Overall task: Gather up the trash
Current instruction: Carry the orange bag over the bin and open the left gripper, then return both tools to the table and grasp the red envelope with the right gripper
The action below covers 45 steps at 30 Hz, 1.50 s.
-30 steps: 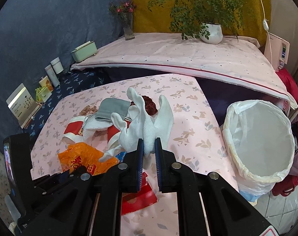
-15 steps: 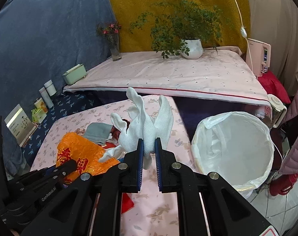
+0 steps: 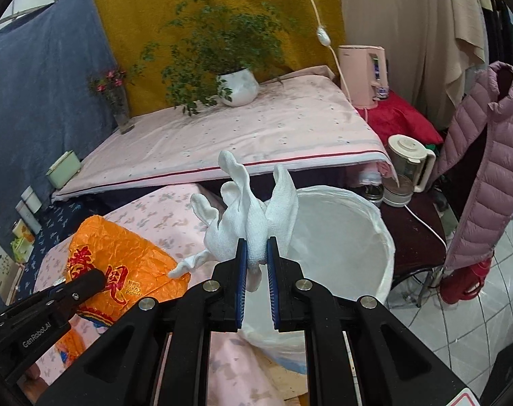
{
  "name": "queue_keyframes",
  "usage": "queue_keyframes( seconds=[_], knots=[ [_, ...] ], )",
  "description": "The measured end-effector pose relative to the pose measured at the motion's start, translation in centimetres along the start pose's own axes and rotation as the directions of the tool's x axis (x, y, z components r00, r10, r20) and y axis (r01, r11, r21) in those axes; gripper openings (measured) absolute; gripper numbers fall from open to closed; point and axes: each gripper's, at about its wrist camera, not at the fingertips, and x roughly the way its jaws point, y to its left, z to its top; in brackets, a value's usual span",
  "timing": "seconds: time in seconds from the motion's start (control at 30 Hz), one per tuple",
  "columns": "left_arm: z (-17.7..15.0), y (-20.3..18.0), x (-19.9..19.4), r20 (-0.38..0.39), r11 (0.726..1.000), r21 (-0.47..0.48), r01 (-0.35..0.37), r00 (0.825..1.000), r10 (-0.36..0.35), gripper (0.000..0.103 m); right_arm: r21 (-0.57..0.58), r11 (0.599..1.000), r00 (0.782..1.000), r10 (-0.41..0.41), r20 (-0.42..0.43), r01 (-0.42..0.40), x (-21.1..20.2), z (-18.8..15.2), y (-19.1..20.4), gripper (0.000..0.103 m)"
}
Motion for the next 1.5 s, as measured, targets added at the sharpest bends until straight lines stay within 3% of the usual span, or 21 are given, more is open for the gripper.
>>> queue_keyframes(
  seconds=[0.23, 0.33, 0.4, 0.47, 0.53, 0.57, 0.6, 0.87, 1.07, 1.17, 1.5],
  knots=[
    [0.9, -4.6, 4.9, -0.051, 0.994, 0.069, 0.079, 0.996, -0.075, 0.014, 0.055, 0.996, 0.997, -0.071, -0.024, 0.072, 1.9, 0.0, -4.0, 0.011],
    [1.0, -5.5, 6.9, -0.094, 0.992, 0.066, 0.108, 0.99, -0.102, 0.019, 0.063, 0.994, 0.996, -0.082, -0.043, 0.084, 3.2, 0.0, -4.8, 0.012],
    [1.0, -5.9, 7.8, -0.103, 0.993, 0.056, 0.108, 0.989, -0.102, 0.028, 0.067, 0.995, 0.996, -0.068, -0.063, 0.072, 4.2, 0.0, -5.0, 0.017],
    [1.0, -6.0, 7.9, -0.091, 0.994, 0.056, 0.091, 0.992, -0.086, 0.038, 0.071, 0.995, 0.996, -0.067, -0.064, 0.072, 4.6, 0.1, -5.0, 0.017],
    [1.0, -5.9, 7.8, -0.072, 0.996, 0.064, 0.067, 0.995, -0.062, 0.047, 0.065, 0.996, 0.996, -0.064, -0.063, 0.068, 4.8, 0.2, -4.8, 0.024],
    [1.0, -5.9, 7.7, -0.065, 0.996, 0.067, 0.055, 0.997, -0.051, 0.051, 0.064, 0.995, 0.996, -0.069, -0.058, 0.072, 4.8, 0.2, -4.7, 0.032],
    [0.9, -5.7, 7.5, -0.056, 0.997, 0.071, 0.04, 0.998, -0.036, 0.051, 0.063, 0.995, 0.996, -0.069, -0.052, 0.073, 4.7, 0.2, -4.6, 0.039],
    [0.9, -4.2, 5.8, 0.0, 0.996, 0.082, -0.042, 0.999, 0.042, 0.053, 0.051, 0.996, 0.997, -0.07, -0.04, 0.072, 3.7, 0.3, -3.6, 0.048],
    [0.6, -2.3, 3.8, 0.031, 0.995, 0.043, -0.085, 0.996, 0.084, 0.06, 0.013, 0.999, 0.999, -0.036, -0.031, 0.036, 2.3, -0.1, -1.3, 0.051],
    [0.0, -1.0, 2.7, 0.044, 0.993, 0.024, -0.119, 0.992, 0.118, 0.06, -0.005, 1.0, 1.0, -0.009, -0.028, 0.008, 1.3, -0.5, 0.3, 0.057],
    [-2.7, 6.1, -1.0, 0.045, 0.965, -0.106, -0.241, 0.968, 0.246, 0.071, -0.119, 0.987, 0.993, 0.101, -0.068, -0.109, -0.8, -3.2, 7.0, 0.058]
  ],
)
